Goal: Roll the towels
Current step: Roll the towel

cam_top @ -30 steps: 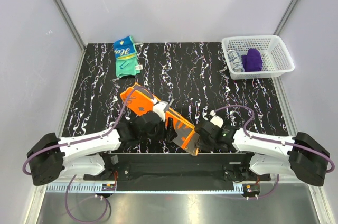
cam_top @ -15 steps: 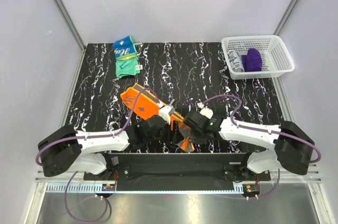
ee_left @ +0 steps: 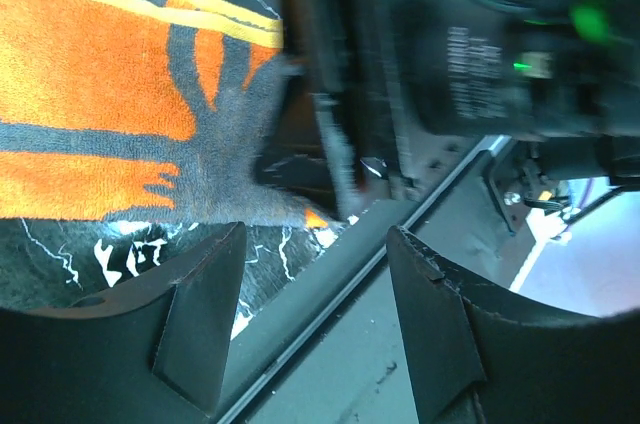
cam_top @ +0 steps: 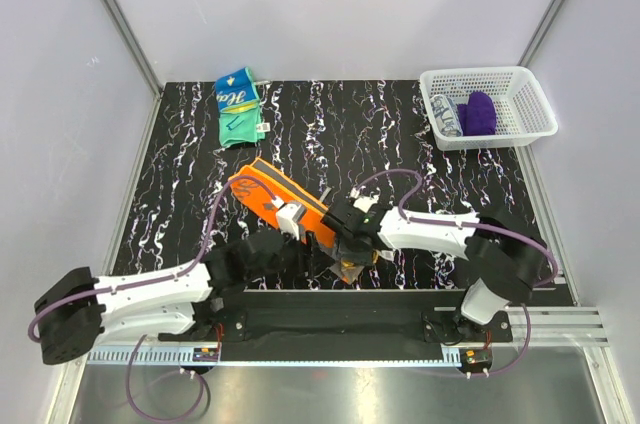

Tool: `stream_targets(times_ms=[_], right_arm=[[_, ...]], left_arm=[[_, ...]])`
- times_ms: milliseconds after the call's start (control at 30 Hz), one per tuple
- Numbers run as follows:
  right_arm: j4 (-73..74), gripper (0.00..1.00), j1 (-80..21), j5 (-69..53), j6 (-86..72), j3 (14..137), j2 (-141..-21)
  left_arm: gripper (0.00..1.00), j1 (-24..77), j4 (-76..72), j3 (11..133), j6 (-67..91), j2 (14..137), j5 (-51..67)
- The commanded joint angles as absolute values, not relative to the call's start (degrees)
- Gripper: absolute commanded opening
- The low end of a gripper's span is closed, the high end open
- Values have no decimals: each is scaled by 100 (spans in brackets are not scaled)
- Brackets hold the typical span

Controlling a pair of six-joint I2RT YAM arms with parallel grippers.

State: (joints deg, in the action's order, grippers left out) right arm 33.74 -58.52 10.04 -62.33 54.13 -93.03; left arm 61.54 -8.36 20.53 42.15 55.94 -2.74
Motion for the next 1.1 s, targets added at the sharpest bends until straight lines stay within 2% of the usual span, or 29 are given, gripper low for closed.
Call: stream_targets(times_ms=[0,67,233,467,767,900,1067], right_arm=[[3304,60,-5906,1230,-6039,5914,-9562],[3366,68,-5889,1274,-5986,6081,-9650],[3630,76,-5889,1459,-5766,6574,-9817],[3683,88,-5871,1582,-5572,6811,-9703],[2928,88,-5354,1758,-4967,6435,-9414],[2733,89,-4468,1583,-4467,6328,-8554],[3084,89,-4070,1591,-4096,6521,-8235]], left_arm=[[63,6205,-844,1890,4245,5047,-448],[63,6223,-809,1811,4228,4774,-457],[62,6267,-1089,1653,4070,4588,-317],[62,6372,-1985,1608,3955,5184,-176],[61,6477,-3111,1967,3648,6063,237],[61,6565,-2866,2390,3384,6757,123],[58,6565,-1953,3442,3278,8257,-421]])
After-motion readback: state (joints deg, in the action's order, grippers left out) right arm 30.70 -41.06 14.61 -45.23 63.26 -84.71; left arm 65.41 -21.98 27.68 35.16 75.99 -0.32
